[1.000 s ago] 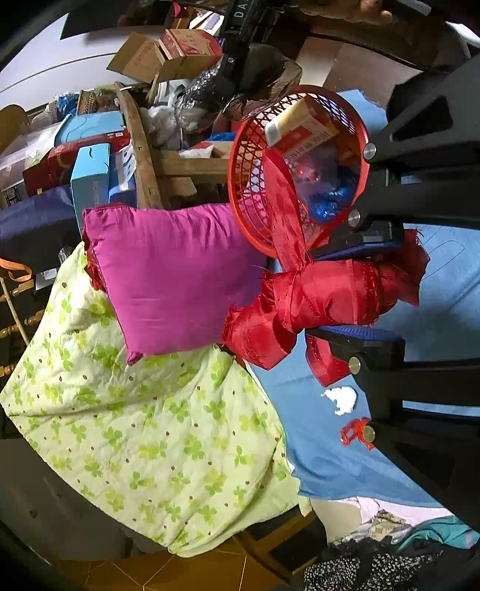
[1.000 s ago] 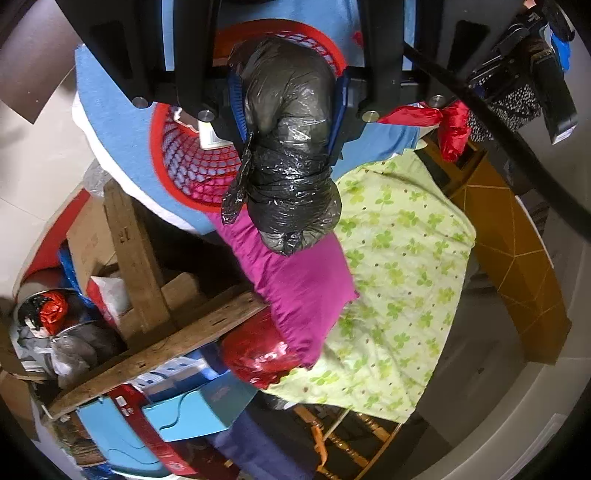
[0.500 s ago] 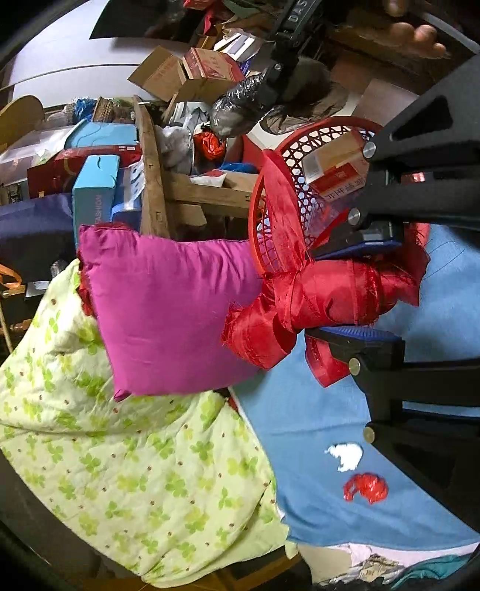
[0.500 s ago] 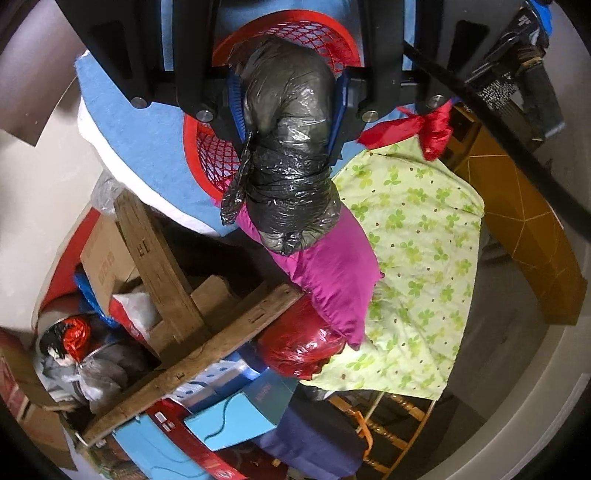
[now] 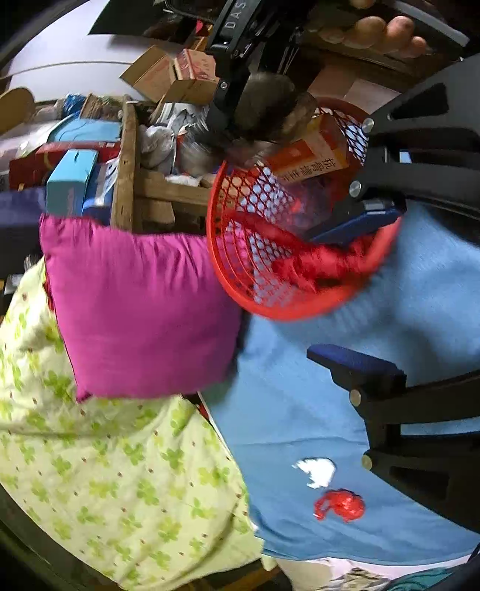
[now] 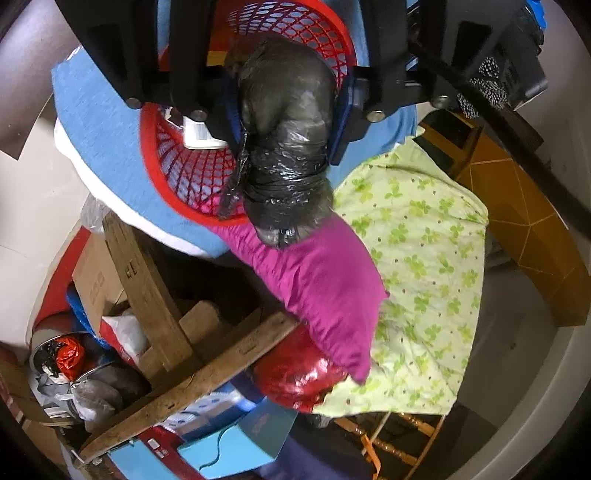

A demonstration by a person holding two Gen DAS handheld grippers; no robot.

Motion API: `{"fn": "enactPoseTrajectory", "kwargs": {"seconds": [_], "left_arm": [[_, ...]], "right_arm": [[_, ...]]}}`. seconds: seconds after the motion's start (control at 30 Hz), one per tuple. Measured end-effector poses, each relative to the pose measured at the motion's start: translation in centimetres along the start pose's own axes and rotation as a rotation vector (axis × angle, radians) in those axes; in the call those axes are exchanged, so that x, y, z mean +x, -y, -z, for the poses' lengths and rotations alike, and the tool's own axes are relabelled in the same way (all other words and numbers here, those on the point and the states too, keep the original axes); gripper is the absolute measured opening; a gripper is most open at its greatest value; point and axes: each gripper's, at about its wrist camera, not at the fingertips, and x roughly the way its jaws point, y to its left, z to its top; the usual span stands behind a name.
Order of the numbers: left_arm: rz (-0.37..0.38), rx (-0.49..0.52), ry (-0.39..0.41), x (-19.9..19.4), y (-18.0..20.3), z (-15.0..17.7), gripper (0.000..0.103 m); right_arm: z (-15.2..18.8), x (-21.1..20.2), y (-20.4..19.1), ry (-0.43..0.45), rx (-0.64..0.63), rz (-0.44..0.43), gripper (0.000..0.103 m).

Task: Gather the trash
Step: 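Lower both held items into the red basket and open both tools, then move both open tools back over the small red bag and white tissue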

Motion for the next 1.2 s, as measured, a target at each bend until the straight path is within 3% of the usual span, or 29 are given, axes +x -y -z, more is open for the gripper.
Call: {"fn": "enactPoseTrajectory", "kwargs": {"seconds": [0.07, 0.3, 0.57, 0.73, 0.97, 1.2], "left_arm": [[-0.009, -0.022, -0.003, -0.5, -1.3, 0.8, 0.059], [-0.117, -0.086, -0.010, -2.2, -7.4, 4.8, 0.059], [-0.263, -0.259, -0.066, -2.8, -16.3, 10.9, 0.059], [-0.337, -0.329, -0.073, -3.6, -20.2, 13.9, 0.059], [-0.389, -0.407, -0.091, -3.7, -24.2, 16.9, 0.059], [-0.425, -0.465, -0.083, -2.6, -28.3, 17.1, 0.059]], "right_arm": [[0.4, 0.5, -0.5, -0.013, -0.008, 0.003, 0.061], [1.3, 0.4, -3.3, 0.009, -0.098, 0.005, 0.061], [3.7, 0.4, -9.9, 0.040, -0.288, -0.109, 0.061], [7.7, 3.3, -14.4, -0.057, -0.412, -0.168, 0.061], [12.6, 8.5, -16.8, -0.233, -0.465, -0.172, 0.061], [15.0, 13.8, -18.1, -0.354, -0.493, -0.145, 0.061]]}}
